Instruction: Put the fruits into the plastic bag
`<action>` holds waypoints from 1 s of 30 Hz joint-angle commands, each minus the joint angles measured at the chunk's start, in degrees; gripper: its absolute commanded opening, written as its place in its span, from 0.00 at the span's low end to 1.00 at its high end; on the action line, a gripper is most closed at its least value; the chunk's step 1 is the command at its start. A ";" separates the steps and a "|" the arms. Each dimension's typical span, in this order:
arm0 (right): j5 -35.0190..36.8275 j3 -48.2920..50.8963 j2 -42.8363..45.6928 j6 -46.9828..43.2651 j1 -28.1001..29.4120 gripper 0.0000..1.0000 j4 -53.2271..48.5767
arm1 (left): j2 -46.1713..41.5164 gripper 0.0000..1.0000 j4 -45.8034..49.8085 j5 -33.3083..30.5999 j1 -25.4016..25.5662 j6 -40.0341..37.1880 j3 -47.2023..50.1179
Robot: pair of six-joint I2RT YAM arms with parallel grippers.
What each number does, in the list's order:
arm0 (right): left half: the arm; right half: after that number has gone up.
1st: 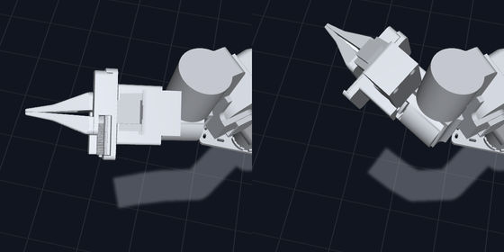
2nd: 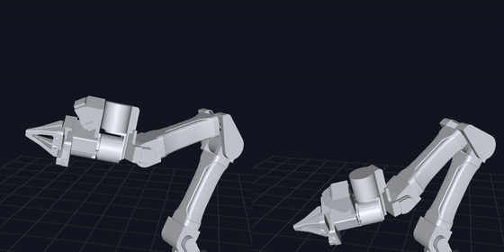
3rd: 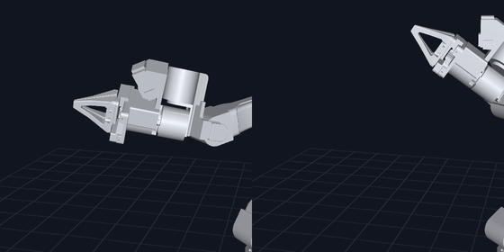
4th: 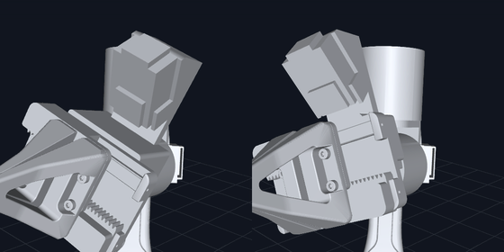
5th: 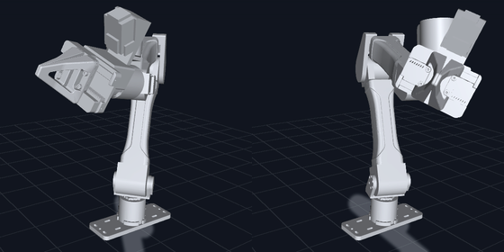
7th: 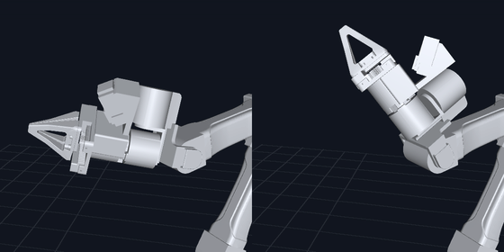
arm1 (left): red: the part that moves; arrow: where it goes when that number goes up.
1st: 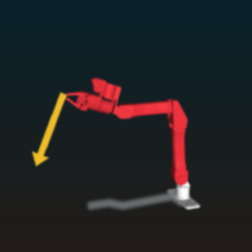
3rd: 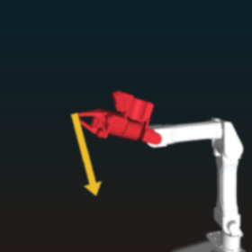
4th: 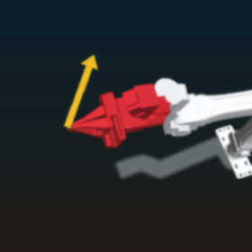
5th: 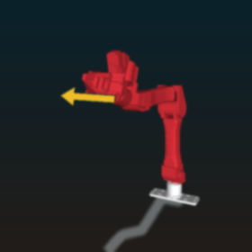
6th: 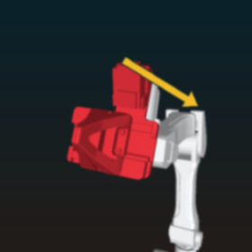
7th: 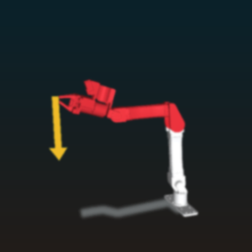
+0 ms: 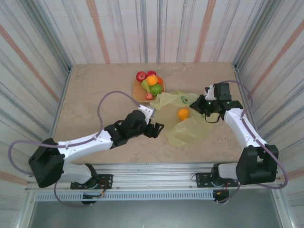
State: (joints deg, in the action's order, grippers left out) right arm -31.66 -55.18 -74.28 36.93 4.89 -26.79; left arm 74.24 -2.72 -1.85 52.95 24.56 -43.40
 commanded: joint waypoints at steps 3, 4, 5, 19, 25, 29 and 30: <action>0.07 0.27 -0.68 1.28 -0.14 0.00 1.43 | 0.16 0.84 -0.30 1.25 -1.73 7.67 4.49; -0.19 0.48 -0.52 1.68 -0.14 0.00 1.77 | 1.02 0.84 -0.89 0.66 -1.76 9.76 4.97; -0.32 0.69 -0.34 2.01 -0.09 0.00 2.14 | 1.72 0.84 -1.74 -0.02 -1.63 11.44 5.59; -0.23 1.28 0.92 3.92 -0.17 0.00 4.19 | 23.97 0.59 -20.73 -0.67 0.14 16.26 -1.46; 1.97 -0.44 1.42 1.19 -0.28 0.00 1.12 | 25.35 0.22 -25.70 4.14 0.05 16.79 -1.89; 8.95 -5.06 2.26 -7.90 -0.24 0.00 -8.08 | 20.17 0.05 -23.83 11.21 -1.03 16.79 -2.56; 10.78 -6.31 2.59 -10.04 -0.26 0.00 -10.15 | 18.75 0.03 -23.03 13.22 -1.44 17.17 -2.99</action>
State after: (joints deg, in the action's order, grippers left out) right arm -26.81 -57.47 -74.04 34.52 4.84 -29.71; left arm 98.00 -25.23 5.13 52.42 41.36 -44.69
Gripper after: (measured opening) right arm 0.048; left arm 0.047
